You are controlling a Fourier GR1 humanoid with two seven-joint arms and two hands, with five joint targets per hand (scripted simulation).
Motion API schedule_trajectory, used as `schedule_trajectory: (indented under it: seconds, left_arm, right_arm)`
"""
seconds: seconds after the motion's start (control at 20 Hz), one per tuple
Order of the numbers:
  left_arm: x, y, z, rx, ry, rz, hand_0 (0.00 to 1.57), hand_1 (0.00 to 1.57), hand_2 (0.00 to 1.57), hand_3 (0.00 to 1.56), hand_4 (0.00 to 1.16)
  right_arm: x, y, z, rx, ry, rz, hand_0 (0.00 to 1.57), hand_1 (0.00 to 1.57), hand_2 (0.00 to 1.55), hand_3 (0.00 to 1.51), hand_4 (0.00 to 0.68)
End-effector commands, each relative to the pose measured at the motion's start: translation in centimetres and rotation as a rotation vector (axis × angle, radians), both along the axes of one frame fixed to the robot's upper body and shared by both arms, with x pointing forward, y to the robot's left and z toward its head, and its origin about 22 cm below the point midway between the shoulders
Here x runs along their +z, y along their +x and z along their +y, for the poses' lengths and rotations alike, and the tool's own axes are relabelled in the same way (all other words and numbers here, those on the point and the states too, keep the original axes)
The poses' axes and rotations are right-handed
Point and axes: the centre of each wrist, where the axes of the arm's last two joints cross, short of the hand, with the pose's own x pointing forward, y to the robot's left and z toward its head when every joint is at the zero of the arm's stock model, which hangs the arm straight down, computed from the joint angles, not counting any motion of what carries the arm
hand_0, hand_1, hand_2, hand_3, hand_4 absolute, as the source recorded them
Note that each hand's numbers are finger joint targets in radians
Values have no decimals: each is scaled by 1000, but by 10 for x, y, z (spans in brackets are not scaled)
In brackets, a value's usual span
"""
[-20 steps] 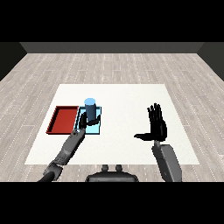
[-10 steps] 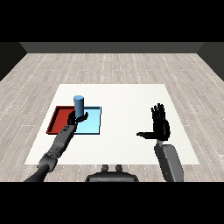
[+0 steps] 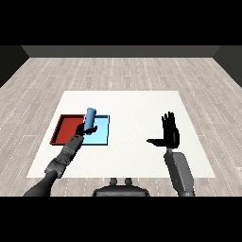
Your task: Pick the blue can and put it in the blue box
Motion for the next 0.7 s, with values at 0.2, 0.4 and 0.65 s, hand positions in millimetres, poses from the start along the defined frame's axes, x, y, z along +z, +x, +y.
schedule_trajectory:
  seconds: [0.2,0.4,0.65]
  left_arm:
    - [-16,-12,2,-18,-25,193,1537,1537,1418,337,835]
    - [-30,-22,-11,-15,-13,235,1447,1447,1387,0,515]
    - [-24,-18,-3,10,82,227,0,0,0,0,0]
  right_arm:
    - [-21,0,15,12,35,2,0,0,0,0,0]
    - [-10,-1,-9,-1,13,-21,0,0,0,0,0]
    - [-24,1,11,13,29,-9,0,0,0,0,0]
